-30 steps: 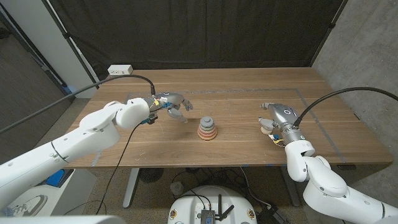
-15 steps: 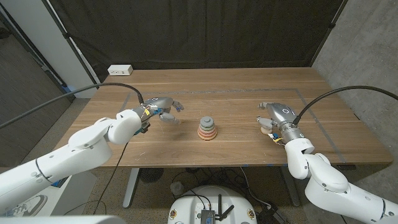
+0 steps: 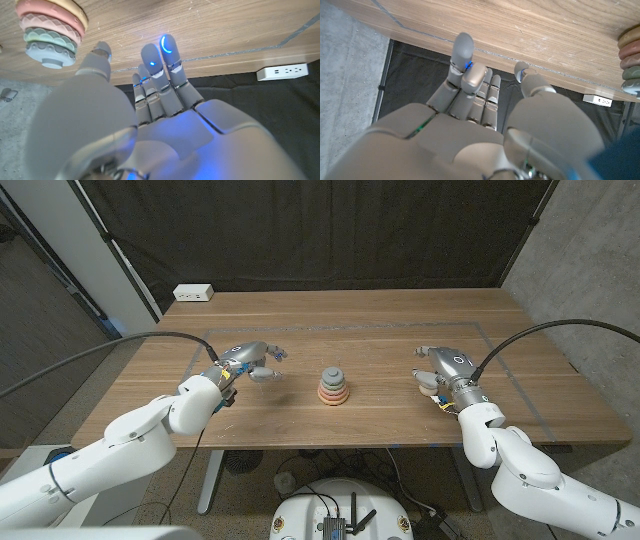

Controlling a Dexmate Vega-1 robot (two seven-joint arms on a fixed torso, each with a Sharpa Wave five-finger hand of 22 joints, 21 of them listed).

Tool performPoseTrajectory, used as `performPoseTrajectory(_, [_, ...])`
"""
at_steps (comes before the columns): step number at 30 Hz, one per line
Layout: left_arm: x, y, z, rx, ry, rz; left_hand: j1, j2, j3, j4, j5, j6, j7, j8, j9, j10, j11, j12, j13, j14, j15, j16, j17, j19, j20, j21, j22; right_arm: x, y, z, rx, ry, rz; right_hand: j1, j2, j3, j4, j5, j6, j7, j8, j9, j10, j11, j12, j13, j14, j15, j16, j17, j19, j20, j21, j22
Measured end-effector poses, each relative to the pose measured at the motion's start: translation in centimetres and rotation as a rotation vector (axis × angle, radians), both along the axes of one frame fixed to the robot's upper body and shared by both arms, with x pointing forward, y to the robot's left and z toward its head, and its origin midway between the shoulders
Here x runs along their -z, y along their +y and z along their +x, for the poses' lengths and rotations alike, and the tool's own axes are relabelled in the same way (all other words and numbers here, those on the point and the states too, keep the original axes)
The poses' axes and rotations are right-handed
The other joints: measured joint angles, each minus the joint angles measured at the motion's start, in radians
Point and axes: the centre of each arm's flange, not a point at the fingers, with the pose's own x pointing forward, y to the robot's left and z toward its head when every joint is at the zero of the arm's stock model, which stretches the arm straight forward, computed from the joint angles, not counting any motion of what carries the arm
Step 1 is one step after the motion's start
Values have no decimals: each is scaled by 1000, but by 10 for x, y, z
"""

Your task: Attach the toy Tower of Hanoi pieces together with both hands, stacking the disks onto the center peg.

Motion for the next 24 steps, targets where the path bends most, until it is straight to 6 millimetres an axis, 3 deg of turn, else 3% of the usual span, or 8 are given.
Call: performPoseTrajectory(24, [22, 25, -7, -40, -40, -178, -4, 4, 0, 0, 0, 18, -1, 0, -5, 25, 10, 6, 2, 5, -5, 4, 0, 0, 0, 0, -5, 4, -7, -6, 28, -3, 22, 11, 11, 3, -3, 0, -5, 5, 0, 0, -7, 7, 0, -5, 0, 0, 0, 3, 0, 0, 0, 0])
